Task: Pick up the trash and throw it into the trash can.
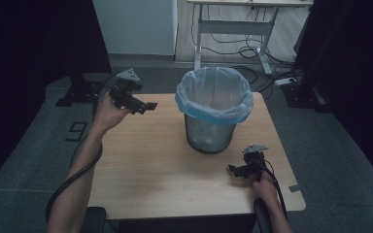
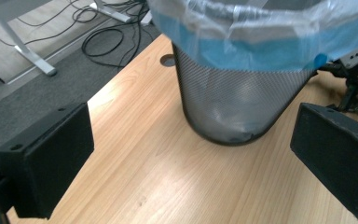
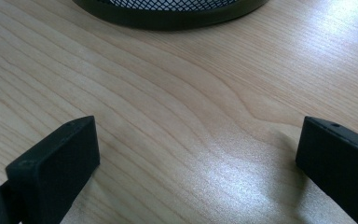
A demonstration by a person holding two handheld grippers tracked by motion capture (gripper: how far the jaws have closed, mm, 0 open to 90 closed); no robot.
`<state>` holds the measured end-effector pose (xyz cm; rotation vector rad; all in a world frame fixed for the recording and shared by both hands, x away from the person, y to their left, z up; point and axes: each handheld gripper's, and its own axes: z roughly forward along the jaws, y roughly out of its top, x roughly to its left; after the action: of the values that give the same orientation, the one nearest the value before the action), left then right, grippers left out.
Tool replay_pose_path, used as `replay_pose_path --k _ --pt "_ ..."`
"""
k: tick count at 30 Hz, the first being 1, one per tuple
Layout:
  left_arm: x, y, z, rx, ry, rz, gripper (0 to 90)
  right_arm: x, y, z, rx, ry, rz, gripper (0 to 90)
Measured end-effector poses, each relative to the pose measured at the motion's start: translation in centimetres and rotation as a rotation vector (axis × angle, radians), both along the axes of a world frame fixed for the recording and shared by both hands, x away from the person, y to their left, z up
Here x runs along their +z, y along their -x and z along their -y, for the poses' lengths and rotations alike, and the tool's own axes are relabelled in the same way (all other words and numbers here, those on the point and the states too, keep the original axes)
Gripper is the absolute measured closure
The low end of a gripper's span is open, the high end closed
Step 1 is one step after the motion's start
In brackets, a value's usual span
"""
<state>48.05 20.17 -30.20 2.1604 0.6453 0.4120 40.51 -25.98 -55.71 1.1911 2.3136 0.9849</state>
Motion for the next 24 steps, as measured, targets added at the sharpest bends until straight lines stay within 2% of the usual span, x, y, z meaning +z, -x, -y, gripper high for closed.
replay_pose_path --k 11,24 --pt "-2.0 1.5 -3.1 0.043 -0.01 0.013 0.0 0.0 0.0 0.0 0.002 0.002 0.0 0.0" --pt "-5.0 2.9 -5.3 0.072 -0.005 0.009 0.0 0.0 0.0 0.0 0.008 0.002 0.001 0.0"
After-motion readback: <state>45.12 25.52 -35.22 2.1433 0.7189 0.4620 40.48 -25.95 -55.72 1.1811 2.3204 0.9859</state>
